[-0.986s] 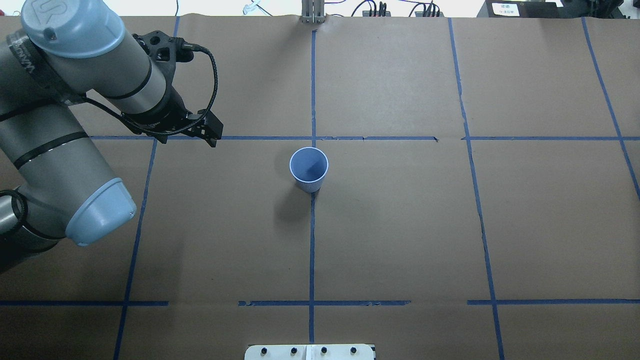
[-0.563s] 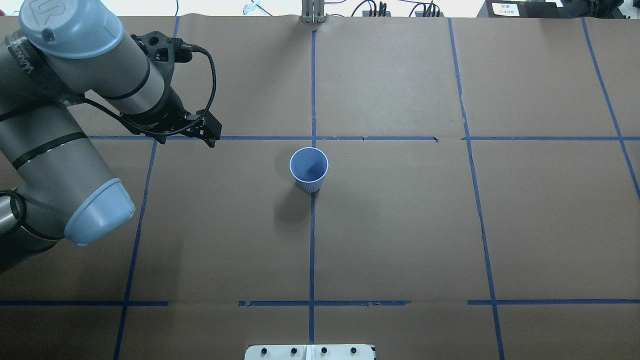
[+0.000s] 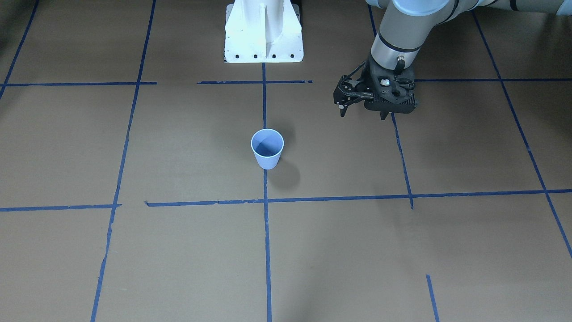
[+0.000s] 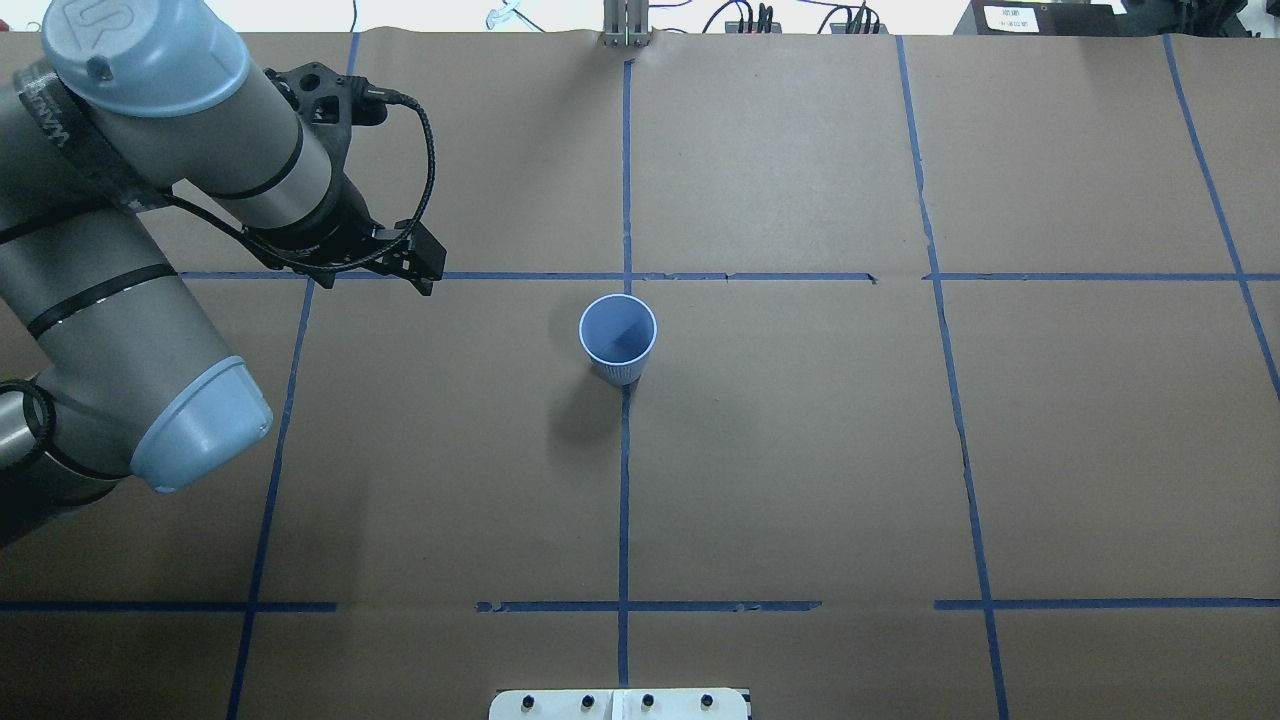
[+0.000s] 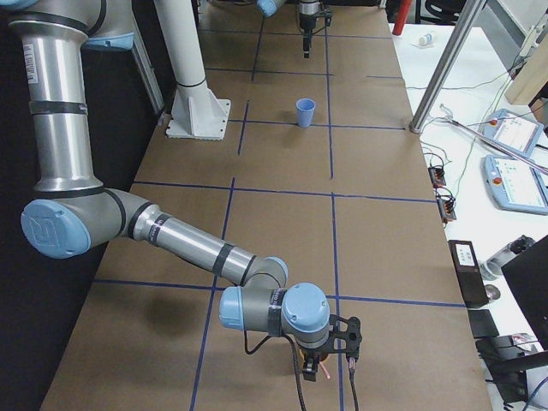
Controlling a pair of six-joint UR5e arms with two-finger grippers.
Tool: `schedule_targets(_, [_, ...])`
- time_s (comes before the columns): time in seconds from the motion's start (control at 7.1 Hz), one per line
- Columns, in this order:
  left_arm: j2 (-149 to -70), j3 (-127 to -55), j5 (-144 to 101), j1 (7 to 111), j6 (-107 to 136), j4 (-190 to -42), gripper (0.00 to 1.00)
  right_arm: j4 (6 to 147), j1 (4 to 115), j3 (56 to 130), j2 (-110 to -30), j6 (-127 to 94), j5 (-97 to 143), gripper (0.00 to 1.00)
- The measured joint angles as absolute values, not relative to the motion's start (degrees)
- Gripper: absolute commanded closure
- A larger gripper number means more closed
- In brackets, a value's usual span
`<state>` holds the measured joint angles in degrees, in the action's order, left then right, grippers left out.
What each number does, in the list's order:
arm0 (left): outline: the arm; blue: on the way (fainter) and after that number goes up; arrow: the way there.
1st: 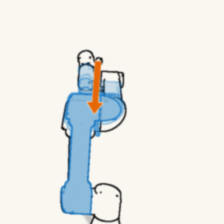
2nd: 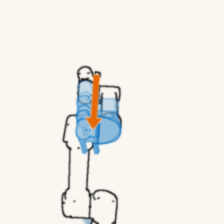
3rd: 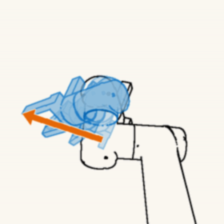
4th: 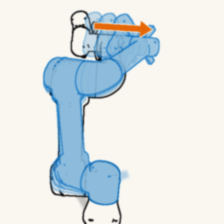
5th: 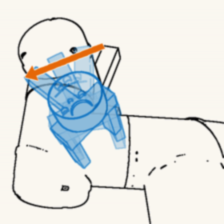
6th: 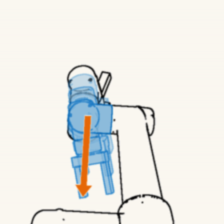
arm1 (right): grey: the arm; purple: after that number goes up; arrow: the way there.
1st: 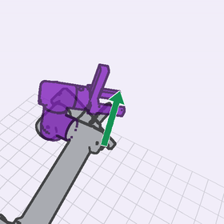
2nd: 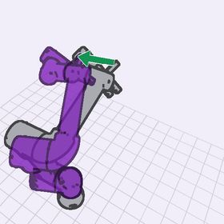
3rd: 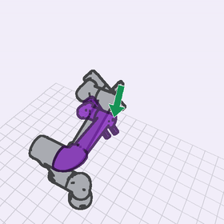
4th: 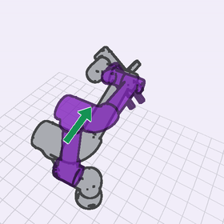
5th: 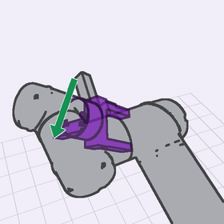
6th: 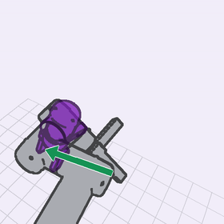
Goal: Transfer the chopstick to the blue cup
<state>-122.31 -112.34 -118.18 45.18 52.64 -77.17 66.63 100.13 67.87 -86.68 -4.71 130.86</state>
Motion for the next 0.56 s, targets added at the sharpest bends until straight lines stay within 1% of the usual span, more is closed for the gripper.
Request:
schedule_targets(0.28, [-122.34,-112.33,-118.21,45.13,52.65,-77.19,0.0,66.6,100.12,65.88,-84.03,-7.05,128.88,0.02])
schedule_targets(0.56, [-122.34,-112.27,-118.21,45.13,52.65,-77.35,0.0,65.95,100.12,63.49,-82.57,-7.64,128.54,0.09])
